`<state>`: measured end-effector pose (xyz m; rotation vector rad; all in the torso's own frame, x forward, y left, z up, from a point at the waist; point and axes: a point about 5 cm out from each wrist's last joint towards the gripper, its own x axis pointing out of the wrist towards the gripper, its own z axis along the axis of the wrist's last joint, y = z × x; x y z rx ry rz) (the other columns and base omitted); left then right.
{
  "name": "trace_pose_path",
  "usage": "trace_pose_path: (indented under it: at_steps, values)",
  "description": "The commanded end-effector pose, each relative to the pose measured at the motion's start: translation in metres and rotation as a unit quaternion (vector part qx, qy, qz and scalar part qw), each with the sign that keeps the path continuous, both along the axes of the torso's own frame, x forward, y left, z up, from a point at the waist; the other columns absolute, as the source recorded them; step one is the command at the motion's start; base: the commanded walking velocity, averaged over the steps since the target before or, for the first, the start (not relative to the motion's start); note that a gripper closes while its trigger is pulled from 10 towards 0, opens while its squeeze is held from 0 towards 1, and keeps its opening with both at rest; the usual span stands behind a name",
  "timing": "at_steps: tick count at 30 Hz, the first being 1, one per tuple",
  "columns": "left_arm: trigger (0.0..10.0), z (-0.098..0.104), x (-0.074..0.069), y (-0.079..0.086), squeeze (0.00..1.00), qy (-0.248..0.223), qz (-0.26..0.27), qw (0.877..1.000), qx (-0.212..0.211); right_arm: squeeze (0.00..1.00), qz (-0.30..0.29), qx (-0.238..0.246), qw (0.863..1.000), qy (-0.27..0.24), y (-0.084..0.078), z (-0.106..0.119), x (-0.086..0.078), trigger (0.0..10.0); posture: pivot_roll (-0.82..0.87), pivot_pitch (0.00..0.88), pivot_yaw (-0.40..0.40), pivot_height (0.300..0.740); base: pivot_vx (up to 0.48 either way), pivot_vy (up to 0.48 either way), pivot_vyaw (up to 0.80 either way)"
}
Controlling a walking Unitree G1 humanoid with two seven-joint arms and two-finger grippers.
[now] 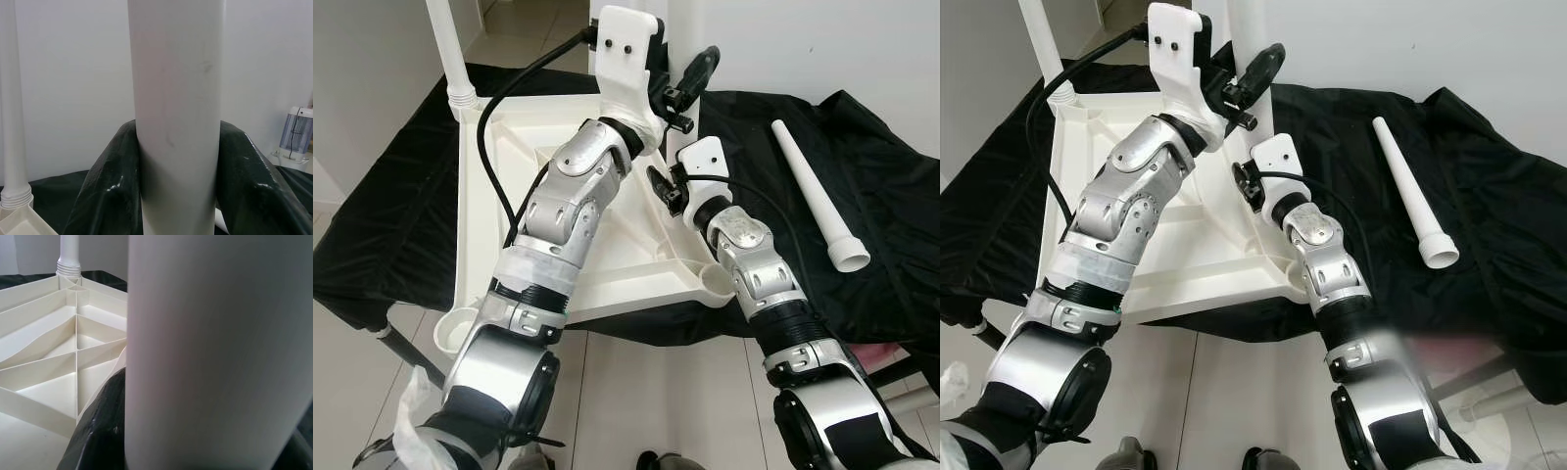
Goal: Building children table
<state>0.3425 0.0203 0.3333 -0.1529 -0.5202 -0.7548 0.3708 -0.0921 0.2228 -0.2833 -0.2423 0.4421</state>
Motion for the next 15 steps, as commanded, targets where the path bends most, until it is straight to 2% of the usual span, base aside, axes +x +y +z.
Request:
trace_pose_path:
  at_steps: [1,2,3,4,10,11,15]
  values:
    - [10.0,0.0097,-0.0052,-0.0019,0.0,-0.02,0.001,1.0,-0.006,0.0,-0.003,-0.01,0.999,0.031,-0.0004,-0.0144,-0.001,0.0,0.02,0.063,-0.075,0.74,0.0,0.0,0.0]
    - [10.0,0.0097,-0.0052,-0.0019,0.0,-0.02,0.001,1.0,-0.006,0.0,-0.003,-0.01,0.999,0.031,-0.0004,-0.0144,-0.001,0.0,0.02,0.063,-0.075,0.74,0.0,0.0,0.0]
    - [10.0,0.0099,-0.0054,-0.0019,0.0,-0.021,0.002,1.0,-0.005,0.0,-0.013,-0.011,0.999,0.033,-0.0014,-0.0152,-0.0003,4.4,0.02,0.067,-0.076,0.74,0.0,0.0,0.0]
    - [10.0,0.01,-0.0055,-0.0019,0.0,-0.022,0.002,1.0,-0.005,0.0,-0.02,-0.01,0.999,0.033,-0.0021,-0.0155,0.0004,10.0,0.02,0.067,-0.076,0.74,0.0,0.0,0.0]
    - [10.0,0.0102,-0.0064,-0.0025,0.0,-0.023,-0.002,1.0,-0.006,0.0,-0.024,-0.004,0.999,0.041,-0.0023,-0.0164,0.0013,10.0,0.02,0.071,-0.076,0.74,0.0,0.0,0.0]
    - [10.0,0.0104,-0.0072,-0.0027,1.0,-0.021,-0.011,1.0,-0.013,0.0,-0.027,0.0,0.999,0.044,-0.0026,-0.0165,0.0015,10.0,0.01,0.079,-0.072,0.74,0.0,0.0,0.0]
    - [10.0,0.0112,-0.0097,-0.0028,1.0,-0.023,-0.028,0.999,-0.021,0.0,-0.032,0.011,0.998,0.048,-0.003,-0.0164,0.0019,10.0,0.01,0.079,-0.072,0.74,0.0,0.0,0.0]
